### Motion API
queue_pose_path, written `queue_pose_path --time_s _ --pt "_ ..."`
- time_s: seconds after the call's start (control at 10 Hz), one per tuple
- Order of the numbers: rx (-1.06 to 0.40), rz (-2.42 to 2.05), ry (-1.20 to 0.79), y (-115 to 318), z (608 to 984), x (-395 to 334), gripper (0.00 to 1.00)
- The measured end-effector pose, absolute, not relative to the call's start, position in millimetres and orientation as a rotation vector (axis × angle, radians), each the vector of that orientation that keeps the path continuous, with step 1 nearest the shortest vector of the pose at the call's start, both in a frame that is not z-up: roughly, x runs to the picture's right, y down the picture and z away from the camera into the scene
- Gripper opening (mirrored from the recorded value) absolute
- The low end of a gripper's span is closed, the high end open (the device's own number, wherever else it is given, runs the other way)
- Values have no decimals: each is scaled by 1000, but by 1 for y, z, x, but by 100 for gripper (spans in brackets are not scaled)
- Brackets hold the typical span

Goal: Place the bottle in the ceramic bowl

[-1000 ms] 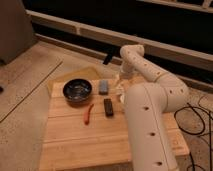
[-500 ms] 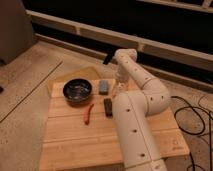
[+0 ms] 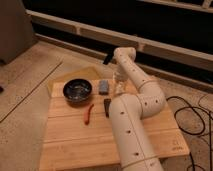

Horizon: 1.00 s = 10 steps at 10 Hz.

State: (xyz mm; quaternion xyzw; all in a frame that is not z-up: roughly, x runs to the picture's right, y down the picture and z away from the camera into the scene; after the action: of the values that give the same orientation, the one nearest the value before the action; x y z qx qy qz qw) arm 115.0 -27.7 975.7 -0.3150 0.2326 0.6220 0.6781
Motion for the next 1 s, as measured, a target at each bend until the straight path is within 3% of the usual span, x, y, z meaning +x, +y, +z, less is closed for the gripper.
queue_pose_path --time_s 0.5,0.8,1.0 --pt "-522 1384 456 -122 916 113 0" --pt "-454 1216 344 -176 874 34 0" --pt "-425 1084 267 -188 848 -40 0"
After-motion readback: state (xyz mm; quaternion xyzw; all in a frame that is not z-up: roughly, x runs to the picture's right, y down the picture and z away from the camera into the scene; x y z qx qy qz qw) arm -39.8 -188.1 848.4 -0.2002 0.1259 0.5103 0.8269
